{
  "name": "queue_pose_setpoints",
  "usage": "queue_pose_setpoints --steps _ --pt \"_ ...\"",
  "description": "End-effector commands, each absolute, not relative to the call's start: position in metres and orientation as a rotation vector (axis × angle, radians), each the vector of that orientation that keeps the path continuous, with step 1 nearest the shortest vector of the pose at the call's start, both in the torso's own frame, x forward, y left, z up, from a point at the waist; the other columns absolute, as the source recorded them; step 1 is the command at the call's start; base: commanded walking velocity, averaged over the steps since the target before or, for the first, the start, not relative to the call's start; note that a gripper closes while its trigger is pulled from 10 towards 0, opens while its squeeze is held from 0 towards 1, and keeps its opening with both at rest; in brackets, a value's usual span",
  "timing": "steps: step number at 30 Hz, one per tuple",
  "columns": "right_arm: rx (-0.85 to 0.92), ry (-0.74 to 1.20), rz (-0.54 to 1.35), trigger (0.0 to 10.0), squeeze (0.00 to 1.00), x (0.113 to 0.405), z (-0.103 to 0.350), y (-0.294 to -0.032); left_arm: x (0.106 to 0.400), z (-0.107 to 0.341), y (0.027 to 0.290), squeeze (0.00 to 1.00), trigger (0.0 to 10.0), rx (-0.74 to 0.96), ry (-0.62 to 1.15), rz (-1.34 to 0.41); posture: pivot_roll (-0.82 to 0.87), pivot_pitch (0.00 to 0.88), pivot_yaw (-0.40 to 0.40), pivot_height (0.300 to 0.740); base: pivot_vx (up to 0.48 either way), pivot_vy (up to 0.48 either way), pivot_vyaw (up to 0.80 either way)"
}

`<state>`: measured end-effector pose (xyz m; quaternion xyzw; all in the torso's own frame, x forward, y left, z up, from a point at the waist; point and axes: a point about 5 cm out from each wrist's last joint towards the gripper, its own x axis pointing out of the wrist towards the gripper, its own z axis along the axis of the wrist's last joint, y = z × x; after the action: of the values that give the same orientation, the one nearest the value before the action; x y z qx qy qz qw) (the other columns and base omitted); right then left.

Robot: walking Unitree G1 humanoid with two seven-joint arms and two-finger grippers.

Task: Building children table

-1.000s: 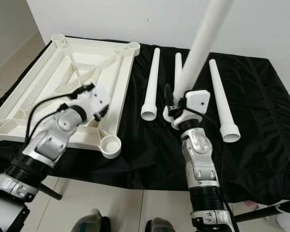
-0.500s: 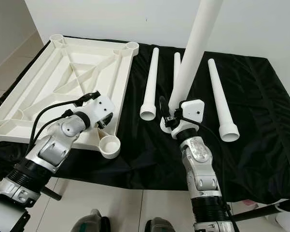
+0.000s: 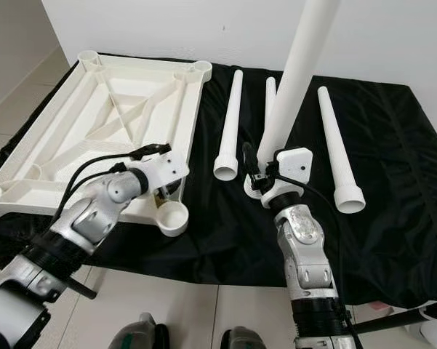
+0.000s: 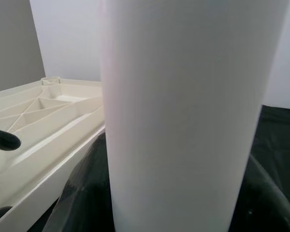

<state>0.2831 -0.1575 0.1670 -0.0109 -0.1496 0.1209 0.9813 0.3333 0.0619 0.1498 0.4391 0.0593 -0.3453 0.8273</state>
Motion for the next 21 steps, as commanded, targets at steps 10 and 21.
queue_pose_setpoints --steps 10,21 --pt "-0.017 -0.301 0.205 10.0 0.0 0.278 0.169 -0.163 0.334 0.156 0.028 0.0 10.0 0.944 0.059 -0.821 -0.05 0.062 0.049 0.74 0.0 0.0 0.0" --pt "-0.014 -0.301 0.195 10.0 0.0 0.276 0.17 -0.163 0.338 0.163 -0.001 0.0 10.0 0.907 0.022 -0.837 -0.06 0.071 0.049 0.74 0.0 0.0 0.0"
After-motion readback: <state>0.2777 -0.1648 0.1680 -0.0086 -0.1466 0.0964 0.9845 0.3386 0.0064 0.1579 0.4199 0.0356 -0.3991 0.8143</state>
